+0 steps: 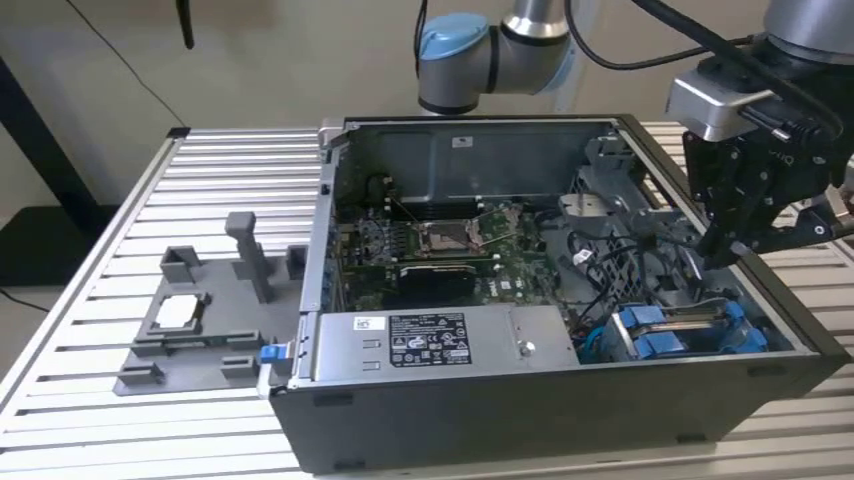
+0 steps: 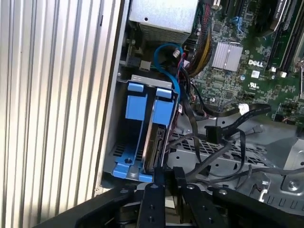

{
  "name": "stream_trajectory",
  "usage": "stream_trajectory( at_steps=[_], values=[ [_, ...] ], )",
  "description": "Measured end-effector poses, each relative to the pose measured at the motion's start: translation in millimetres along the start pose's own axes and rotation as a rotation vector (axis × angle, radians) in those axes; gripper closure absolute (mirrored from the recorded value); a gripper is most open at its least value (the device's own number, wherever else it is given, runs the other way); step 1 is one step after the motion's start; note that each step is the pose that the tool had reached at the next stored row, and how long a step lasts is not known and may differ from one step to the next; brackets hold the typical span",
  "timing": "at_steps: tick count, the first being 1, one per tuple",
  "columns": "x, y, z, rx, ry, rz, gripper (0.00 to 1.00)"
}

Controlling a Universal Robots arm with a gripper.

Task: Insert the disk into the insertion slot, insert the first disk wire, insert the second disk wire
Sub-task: 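Insert the first disk wire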

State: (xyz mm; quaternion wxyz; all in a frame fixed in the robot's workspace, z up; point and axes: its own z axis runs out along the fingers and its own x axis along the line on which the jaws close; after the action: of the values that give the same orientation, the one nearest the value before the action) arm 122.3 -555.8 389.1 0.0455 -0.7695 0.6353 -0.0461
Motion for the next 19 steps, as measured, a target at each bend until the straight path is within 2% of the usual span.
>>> stream_trajectory(
  at_steps=[2,3,11,12,13,16,19],
  values=[
    [-1.5,-0.5,1.5,-0.0113,0.0006,0.003,0.81],
    [-1.7,-0.4,2.5,-0.0127,0.0009,0.009,0.81],
    [-1.8,0.4,9.2,-0.0123,0.0004,0.085,0.81],
    [-1.8,0.4,9.6,-0.0138,-0.0007,0.089,0.81],
    [-1.6,-0.7,9.9,-0.0233,-0.0022,0.090,0.81],
    [-0.3,-7.4,11.2,-0.0682,-0.0091,0.090,0.81],
    [1.1,-14.5,12.4,-0.1088,-0.0150,0.091,0.81]
  ],
)
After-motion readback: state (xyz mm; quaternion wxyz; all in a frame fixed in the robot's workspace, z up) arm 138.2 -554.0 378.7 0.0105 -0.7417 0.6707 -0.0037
